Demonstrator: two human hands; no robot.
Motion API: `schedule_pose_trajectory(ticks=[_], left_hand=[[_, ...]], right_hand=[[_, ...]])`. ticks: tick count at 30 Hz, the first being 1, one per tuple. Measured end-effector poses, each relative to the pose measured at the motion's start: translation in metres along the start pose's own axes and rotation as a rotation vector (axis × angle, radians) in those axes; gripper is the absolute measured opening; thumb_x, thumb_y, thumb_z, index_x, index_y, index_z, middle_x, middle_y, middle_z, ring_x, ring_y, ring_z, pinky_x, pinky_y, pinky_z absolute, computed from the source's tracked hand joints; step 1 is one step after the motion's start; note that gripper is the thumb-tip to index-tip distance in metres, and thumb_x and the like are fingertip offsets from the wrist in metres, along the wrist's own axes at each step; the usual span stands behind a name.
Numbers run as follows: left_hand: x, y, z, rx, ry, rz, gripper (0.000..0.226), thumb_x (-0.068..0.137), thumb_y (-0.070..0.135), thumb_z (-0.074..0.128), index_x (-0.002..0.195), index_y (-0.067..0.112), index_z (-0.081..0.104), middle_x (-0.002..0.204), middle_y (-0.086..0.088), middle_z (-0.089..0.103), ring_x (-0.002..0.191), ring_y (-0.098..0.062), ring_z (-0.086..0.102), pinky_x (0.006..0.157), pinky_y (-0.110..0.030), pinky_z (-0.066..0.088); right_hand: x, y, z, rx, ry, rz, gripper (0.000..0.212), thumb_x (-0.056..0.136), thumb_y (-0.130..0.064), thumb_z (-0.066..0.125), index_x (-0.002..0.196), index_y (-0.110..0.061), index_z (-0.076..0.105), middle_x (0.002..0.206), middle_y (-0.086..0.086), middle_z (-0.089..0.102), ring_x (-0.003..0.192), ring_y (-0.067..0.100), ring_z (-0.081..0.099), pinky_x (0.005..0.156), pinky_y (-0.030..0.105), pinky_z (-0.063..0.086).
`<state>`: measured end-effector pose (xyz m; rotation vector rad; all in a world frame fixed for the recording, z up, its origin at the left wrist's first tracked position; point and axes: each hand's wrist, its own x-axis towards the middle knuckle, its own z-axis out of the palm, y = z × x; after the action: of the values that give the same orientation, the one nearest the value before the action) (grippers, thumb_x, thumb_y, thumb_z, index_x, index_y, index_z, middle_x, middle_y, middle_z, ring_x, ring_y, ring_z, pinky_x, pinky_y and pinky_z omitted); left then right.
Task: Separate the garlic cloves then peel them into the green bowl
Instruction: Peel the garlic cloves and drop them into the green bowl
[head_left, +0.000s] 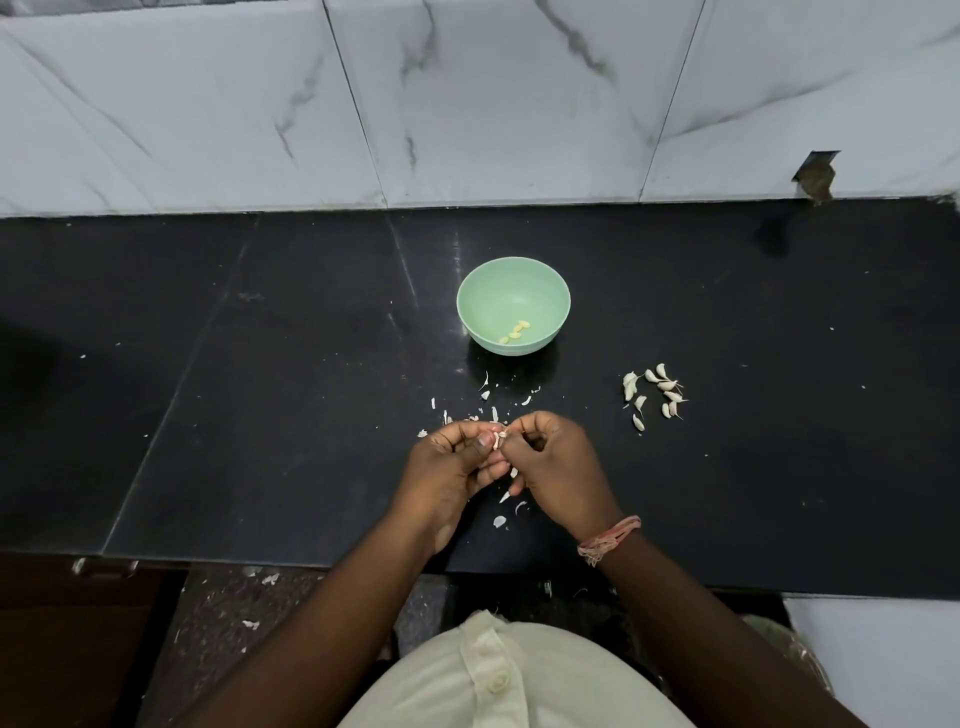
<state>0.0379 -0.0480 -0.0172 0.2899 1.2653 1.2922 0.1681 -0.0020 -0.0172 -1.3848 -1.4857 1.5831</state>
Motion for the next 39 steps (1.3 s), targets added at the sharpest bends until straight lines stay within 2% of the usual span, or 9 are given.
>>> schedule_pose_trajectory(ticks=[3, 6, 11, 14, 16, 19, 24, 32, 39], left_hand=[[-0.001, 0.002, 0.001, -0.093, -0.014, -0.041, 0.013, 0.100, -0.002, 0.052, 0.096, 0.000, 0.065, 0.081, -0.009, 0.073, 0.068, -0.011, 0.071, 0.066, -0.022, 0.060], [-0.002, 0.003, 0.001, -0.178, -0.030, -0.077, 0.015, 0.101, -0.002, 0.050, 0.098, -0.001, 0.064, 0.087, -0.016, 0.073, 0.071, -0.015, 0.073, 0.067, -0.024, 0.062], [-0.003, 0.002, 0.001, -0.184, -0.029, -0.039, 0.020, 0.101, 0.000, 0.052, 0.117, -0.002, 0.063, 0.093, -0.018, 0.073, 0.081, -0.018, 0.074, 0.071, -0.027, 0.062], [-0.002, -0.001, 0.001, -0.168, 0.001, -0.014, 0.021, 0.100, 0.001, 0.054, 0.117, -0.003, 0.066, 0.099, -0.018, 0.074, 0.084, -0.019, 0.074, 0.072, -0.027, 0.062], [-0.002, -0.003, 0.002, -0.149, 0.022, 0.001, 0.019, 0.099, 0.001, 0.056, 0.114, -0.002, 0.067, 0.098, -0.017, 0.075, 0.083, -0.019, 0.075, 0.071, -0.027, 0.062], [-0.001, -0.004, 0.001, -0.112, 0.057, 0.043, 0.015, 0.097, 0.001, 0.059, 0.108, -0.002, 0.069, 0.093, -0.015, 0.075, 0.080, -0.018, 0.074, 0.070, -0.026, 0.061], [-0.002, -0.006, 0.000, -0.084, 0.089, 0.095, 0.012, 0.095, -0.002, 0.062, 0.104, -0.003, 0.069, 0.091, -0.016, 0.075, 0.077, -0.018, 0.074, 0.073, -0.025, 0.062], [-0.002, -0.006, 0.004, -0.022, 0.109, 0.142, 0.016, 0.088, -0.010, 0.067, 0.104, -0.008, 0.068, 0.089, -0.019, 0.074, 0.079, -0.020, 0.074, 0.073, -0.023, 0.061], [-0.003, -0.008, 0.004, 0.143, 0.129, 0.249, 0.013, 0.086, -0.008, 0.072, 0.099, -0.005, 0.073, 0.094, -0.024, 0.074, 0.087, -0.029, 0.075, 0.078, -0.029, 0.062]], right_hand=[[0.001, 0.001, 0.000, 0.015, 0.025, -0.001, 0.006, 0.093, -0.007, 0.064, 0.094, -0.001, 0.065, 0.084, 0.016, 0.073, 0.050, 0.020, 0.064, 0.049, 0.027, 0.050], [0.002, 0.004, -0.002, 0.019, 0.063, -0.028, 0.003, 0.093, -0.004, 0.062, 0.093, -0.003, 0.065, 0.077, 0.008, 0.072, 0.051, 0.018, 0.064, 0.051, 0.027, 0.052], [0.003, 0.009, -0.008, -0.014, 0.162, -0.050, 0.029, 0.091, 0.007, 0.046, 0.083, -0.010, 0.067, 0.064, 0.005, 0.065, 0.052, 0.017, 0.061, 0.058, 0.034, 0.054], [0.003, 0.010, -0.008, -0.110, 0.231, -0.096, 0.029, 0.089, 0.001, 0.049, 0.073, -0.015, 0.067, 0.060, -0.006, 0.063, 0.053, 0.006, 0.054, 0.054, 0.027, 0.045], [0.003, 0.009, -0.006, -0.132, 0.265, -0.108, 0.021, 0.092, -0.011, 0.056, 0.077, -0.018, 0.067, 0.067, -0.009, 0.066, 0.059, 0.001, 0.057, 0.058, 0.019, 0.043], [0.005, 0.012, -0.004, -0.182, 0.251, -0.167, 0.012, 0.095, -0.024, 0.065, 0.084, -0.021, 0.069, 0.075, -0.008, 0.069, 0.071, 0.003, 0.064, 0.067, 0.023, 0.050], [0.006, 0.021, -0.002, -0.172, 0.161, -0.194, 0.007, 0.089, -0.018, 0.072, 0.091, -0.023, 0.077, 0.091, -0.007, 0.075, 0.083, 0.006, 0.071, 0.080, 0.029, 0.058], [0.004, 0.016, -0.001, -0.177, 0.111, -0.149, 0.008, 0.089, -0.020, 0.070, 0.084, -0.019, 0.076, 0.071, -0.006, 0.075, 0.065, 0.007, 0.069, 0.068, 0.034, 0.060], [0.004, 0.015, 0.000, -0.252, 0.125, -0.195, 0.009, 0.087, -0.024, 0.073, 0.080, -0.019, 0.073, 0.069, -0.009, 0.074, 0.063, 0.007, 0.068, 0.062, 0.031, 0.056]])
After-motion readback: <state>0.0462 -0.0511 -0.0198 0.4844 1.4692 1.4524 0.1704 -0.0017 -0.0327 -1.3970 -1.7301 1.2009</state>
